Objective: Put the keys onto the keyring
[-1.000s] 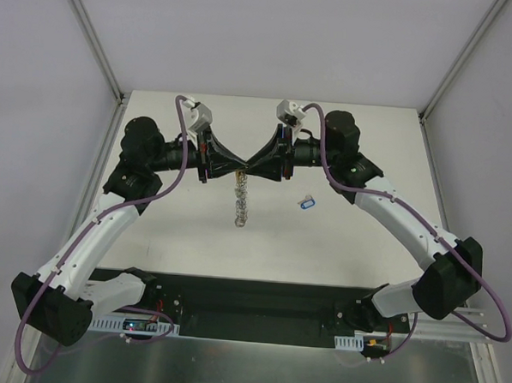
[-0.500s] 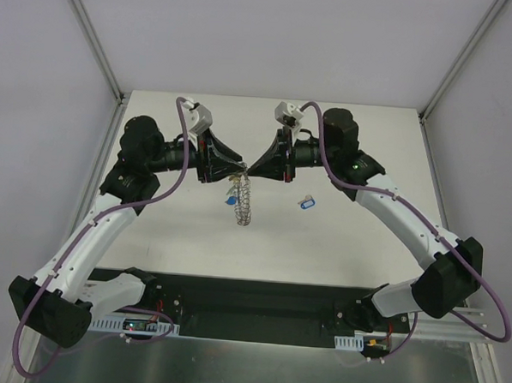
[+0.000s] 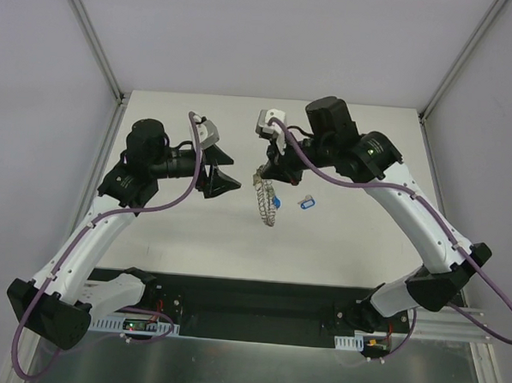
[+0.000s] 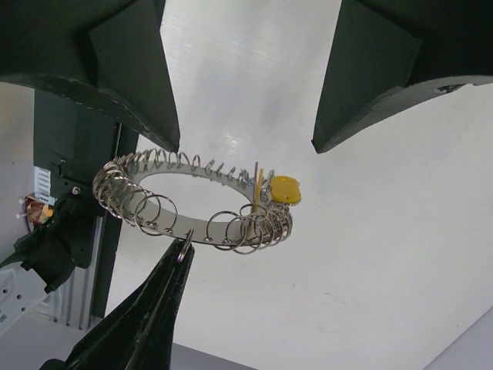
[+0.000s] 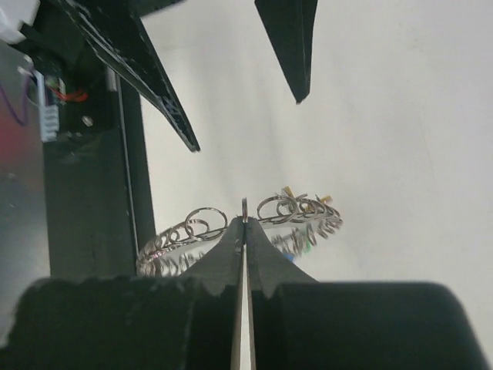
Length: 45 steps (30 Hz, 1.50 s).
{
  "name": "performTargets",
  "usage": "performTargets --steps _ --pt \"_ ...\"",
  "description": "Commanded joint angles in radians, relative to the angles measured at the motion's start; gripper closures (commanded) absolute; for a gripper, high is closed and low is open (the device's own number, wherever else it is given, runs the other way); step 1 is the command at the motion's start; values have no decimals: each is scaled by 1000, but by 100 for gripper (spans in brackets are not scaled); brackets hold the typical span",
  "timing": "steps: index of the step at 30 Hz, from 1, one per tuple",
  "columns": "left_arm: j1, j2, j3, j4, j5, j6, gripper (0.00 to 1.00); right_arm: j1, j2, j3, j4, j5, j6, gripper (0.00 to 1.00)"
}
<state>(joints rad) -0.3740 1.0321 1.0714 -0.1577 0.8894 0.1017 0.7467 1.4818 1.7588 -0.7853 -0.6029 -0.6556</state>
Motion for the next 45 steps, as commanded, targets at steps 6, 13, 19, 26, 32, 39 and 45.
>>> performTargets --steps 6,13,19,26,32,39,45 --pt "-9 -3 -24 7 52 105 25 85 127 218 -434 388 -133 99" --pt "-9 -21 -103 156 78 -23 21 140 147 260 -523 463 -127 99" --pt "-11 -43 -266 580 143 -319 19 138 34 108 -332 189 -107 99" --pt "-40 -21 -275 693 232 -343 23 131 -26 48 -287 160 -107 99" --pt "-98 16 -255 693 286 -301 31 132 -31 41 -290 155 -108 99" --pt "-150 63 -212 693 264 -283 41 132 -38 21 -276 160 -108 99" --pt "-186 94 -202 692 226 -257 53 134 -34 15 -258 153 -104 99"
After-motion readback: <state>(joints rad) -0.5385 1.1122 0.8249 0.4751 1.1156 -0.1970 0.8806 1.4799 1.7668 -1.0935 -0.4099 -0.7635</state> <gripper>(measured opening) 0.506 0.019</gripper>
